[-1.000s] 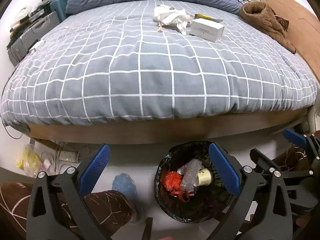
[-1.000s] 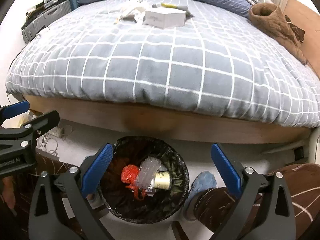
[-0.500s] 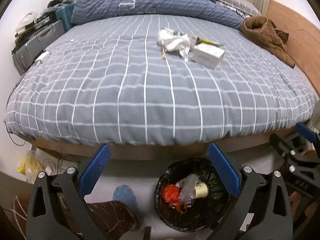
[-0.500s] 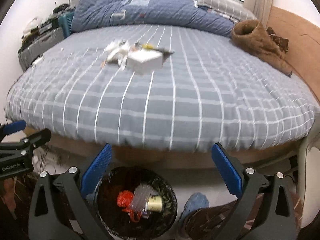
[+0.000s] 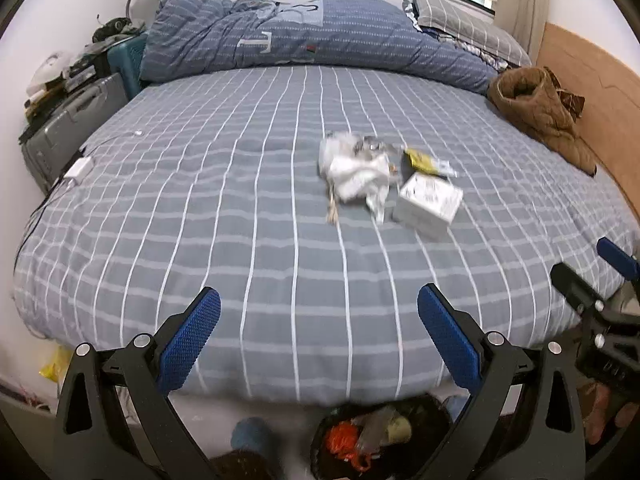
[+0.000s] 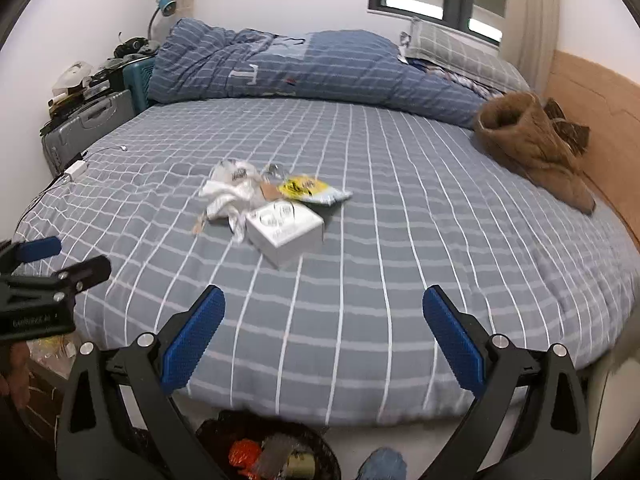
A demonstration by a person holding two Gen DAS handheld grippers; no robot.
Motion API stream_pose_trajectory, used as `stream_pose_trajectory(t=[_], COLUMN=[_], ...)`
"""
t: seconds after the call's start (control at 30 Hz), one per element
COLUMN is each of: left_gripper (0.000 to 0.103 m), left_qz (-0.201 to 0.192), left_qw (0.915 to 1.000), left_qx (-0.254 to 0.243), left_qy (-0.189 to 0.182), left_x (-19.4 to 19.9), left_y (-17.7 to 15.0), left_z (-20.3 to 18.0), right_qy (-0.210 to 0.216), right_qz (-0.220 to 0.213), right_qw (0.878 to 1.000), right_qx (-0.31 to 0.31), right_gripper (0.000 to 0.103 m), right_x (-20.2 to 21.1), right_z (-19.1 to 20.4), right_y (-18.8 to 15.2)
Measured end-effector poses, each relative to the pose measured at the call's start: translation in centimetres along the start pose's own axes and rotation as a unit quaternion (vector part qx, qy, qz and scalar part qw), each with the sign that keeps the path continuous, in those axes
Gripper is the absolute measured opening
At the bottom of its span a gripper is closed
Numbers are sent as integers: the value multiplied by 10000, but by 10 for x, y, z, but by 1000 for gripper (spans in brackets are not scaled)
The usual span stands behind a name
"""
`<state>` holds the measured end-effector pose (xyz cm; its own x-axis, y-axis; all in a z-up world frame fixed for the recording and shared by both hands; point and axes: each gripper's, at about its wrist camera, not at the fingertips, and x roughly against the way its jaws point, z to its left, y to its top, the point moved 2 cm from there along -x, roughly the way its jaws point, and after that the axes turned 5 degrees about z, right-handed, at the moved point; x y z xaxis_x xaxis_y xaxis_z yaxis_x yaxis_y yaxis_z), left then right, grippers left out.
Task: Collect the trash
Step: 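Raise both tools from the bin back toward the bed, then grasp the white tissue with the left tool while the right tool grasps the white earphone box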
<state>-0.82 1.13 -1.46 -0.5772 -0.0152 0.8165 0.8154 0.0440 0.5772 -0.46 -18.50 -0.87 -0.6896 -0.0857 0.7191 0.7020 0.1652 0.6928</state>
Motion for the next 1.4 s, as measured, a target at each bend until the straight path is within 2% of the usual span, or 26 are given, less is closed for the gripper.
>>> stream_pose_trajectory(t=[0.2,0.4,0.53,0.63,0.87,1.07,1.17,1.23,1.27,1.33,1.4], left_gripper=[97,97,97,97,95,78,62,48,45,34,28], left_qz=[19,209,324,430,552,711,756,815,838,885,887], left_qw=[10000,9996,9991,9982,9975,9960,9950,9943,9941,9938,9940], left_qx=[-80,-130,-197,-181,-314,-357,-422,-464,-465,-438,-404], left_qy=[-15,-116,-172,-364,-320,-411,-500,-502,-500,-506,-500], left_x=[-33,-83,-112,-130,-157,-176,-182,-187,-189,-191,-189], left_y=[46,87,101,102,104,104,106,104,103,102,100], left_z=[-7,-17,-23,-27,-34,-33,-38,-42,-43,-44,-43], right_qy=[-25,173,384,636,1151,1357,1316,1259,1247,1264,1270], right_qz=[69,335,443,470,587,688,734,695,682,672,665], right_qw=[9997,9978,9957,9941,9900,9867,9865,9871,9871,9867,9864], right_qx=[221,537,716,736,566,572,641,704,741,774,805], right_gripper=[95,95,95,95,95,95,85,84,84,83,83], right_x=[-40,-95,-125,-140,-172,-190,-194,-193,-192,-191,-188], right_z=[6,13,18,20,17,24,29,31,31,31,31], right_y=[35,50,55,54,55,55,55,55,54,54,54])
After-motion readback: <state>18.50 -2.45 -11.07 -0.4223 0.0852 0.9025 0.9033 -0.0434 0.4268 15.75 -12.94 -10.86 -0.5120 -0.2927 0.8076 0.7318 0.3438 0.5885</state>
